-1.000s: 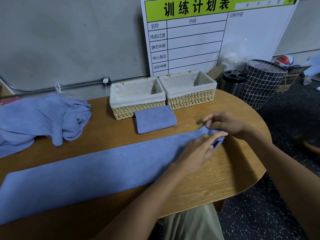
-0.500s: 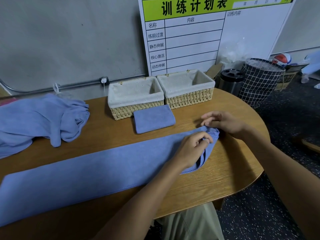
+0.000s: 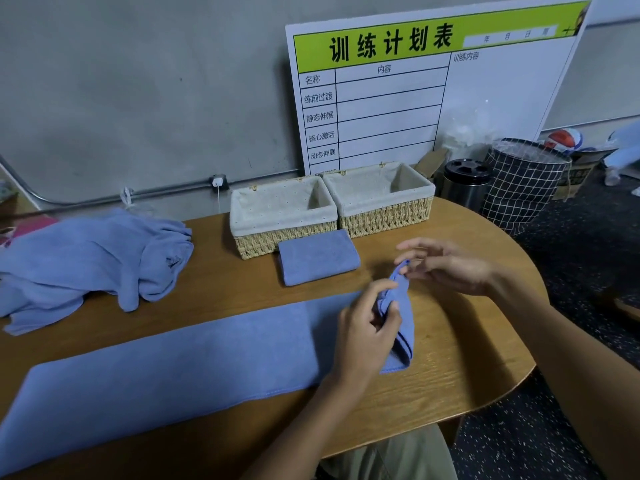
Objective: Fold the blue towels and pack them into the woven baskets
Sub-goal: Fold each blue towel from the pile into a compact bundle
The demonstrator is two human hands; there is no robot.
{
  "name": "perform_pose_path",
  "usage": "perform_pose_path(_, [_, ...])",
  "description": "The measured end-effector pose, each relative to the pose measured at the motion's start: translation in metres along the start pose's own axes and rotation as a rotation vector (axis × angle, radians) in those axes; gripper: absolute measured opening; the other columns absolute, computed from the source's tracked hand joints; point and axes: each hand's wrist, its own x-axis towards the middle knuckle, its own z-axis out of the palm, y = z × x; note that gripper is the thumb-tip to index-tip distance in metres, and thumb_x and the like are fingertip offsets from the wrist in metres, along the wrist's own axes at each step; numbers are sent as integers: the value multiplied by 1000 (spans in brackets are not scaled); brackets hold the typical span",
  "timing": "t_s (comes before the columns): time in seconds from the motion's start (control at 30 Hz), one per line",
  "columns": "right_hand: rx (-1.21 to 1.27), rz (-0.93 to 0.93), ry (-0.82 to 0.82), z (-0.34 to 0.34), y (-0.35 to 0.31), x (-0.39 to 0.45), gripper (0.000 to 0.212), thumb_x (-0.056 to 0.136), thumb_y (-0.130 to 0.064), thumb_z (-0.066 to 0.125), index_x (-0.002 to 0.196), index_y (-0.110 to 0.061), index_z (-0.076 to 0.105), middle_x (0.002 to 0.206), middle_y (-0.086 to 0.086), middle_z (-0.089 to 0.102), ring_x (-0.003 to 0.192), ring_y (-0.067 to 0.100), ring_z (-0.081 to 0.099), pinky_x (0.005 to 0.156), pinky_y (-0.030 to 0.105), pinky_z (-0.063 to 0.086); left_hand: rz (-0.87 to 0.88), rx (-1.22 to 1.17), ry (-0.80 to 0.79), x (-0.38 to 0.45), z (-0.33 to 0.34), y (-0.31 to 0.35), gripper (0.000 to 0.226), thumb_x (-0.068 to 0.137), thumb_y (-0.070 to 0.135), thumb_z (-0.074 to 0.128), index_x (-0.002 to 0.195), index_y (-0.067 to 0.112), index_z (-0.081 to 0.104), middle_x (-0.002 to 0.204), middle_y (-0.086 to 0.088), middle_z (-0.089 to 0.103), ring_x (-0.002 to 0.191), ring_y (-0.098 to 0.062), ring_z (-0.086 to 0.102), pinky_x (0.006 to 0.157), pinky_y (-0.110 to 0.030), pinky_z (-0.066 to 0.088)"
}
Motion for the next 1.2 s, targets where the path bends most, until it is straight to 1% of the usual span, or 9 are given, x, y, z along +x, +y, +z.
perform_pose_path(0.13, [-311,-55,-51,27,-18,13,37,81,5,70,115,-6,64,109,16,68,93,18,65,89,28,54,-16,42,30,-8,-26,-1,18,91,24,60,105,36,59,57,1,43,46,-14,38,46,-29,31])
perform_pose_path(0.3, [-726,-198,-43,77,-46,39,16,88,-9,73,103,-14,73,96,10,70,83,5,61,75,16,47,-33,9,111,-21,-71,-3,20,91,23,63,106,35,62,80,8,64,66,-16,64,57,-40,53])
perform_pose_path(0.4, [-661,-281,-40,111,-57,55,13,88,-9,74,100,-14,73,88,5,67,82,3,60,75,15,46,-100,-44,192,-26,-101,-1,25,91,18,66,108,36,62,80,2,68,71,-19,67,60,-39,55])
perform_pose_path(0.5, [-566,-333,-91,147,-63,75,16,89,-5,71,104,-10,70,82,-4,60,82,5,58,78,16,46,-146,-73,267,-29,-131,0,34,91,10,69,108,38,60,73,3,70,64,-17,66,57,-27,51])
perform_pose_path(0.6, [-507,-368,-134,187,-66,96,21,90,-4,69,110,-9,69,86,-1,61,87,6,60,82,17,48,-160,-71,316,-35,-160,3,42,89,7,70,108,42,58,71,2,72,63,-21,67,58,-24,50])
perform_pose_path(0.73, [-424,-426,-164,237,-62,118,24,91,-7,68,115,-5,67,88,2,64,88,8,60,86,19,47,-134,-76,354,-42,-196,8,33,90,14,70,109,38,61,66,-5,69,63,-29,65,57,-33,52])
perform_pose_path(0.93, [-296,-472,-144,291,-54,142,17,91,-5,68,108,-9,69,84,-3,68,80,4,60,78,15,46,-129,12,445,-48,-244,-1,24,87,35,66,109,44,61,62,-18,61,58,-39,59,52,-45,48])
perform_pose_path(1.07, [-238,-477,-163,325,-54,157,15,90,-8,71,105,-12,71,86,-2,69,79,6,58,76,15,46,-122,91,501,-59,-276,-6,26,92,15,70,103,37,62,45,-4,46,40,-8,38,45,-17,30])
perform_pose_path(1.2, [-273,-489,-178,365,-52,172,14,89,-10,73,101,-17,72,90,4,71,83,6,59,84,24,43,-163,140,569,-72,-308,-13,30,92,8,68,103,35,62,45,0,50,37,-5,40,43,-16,32])
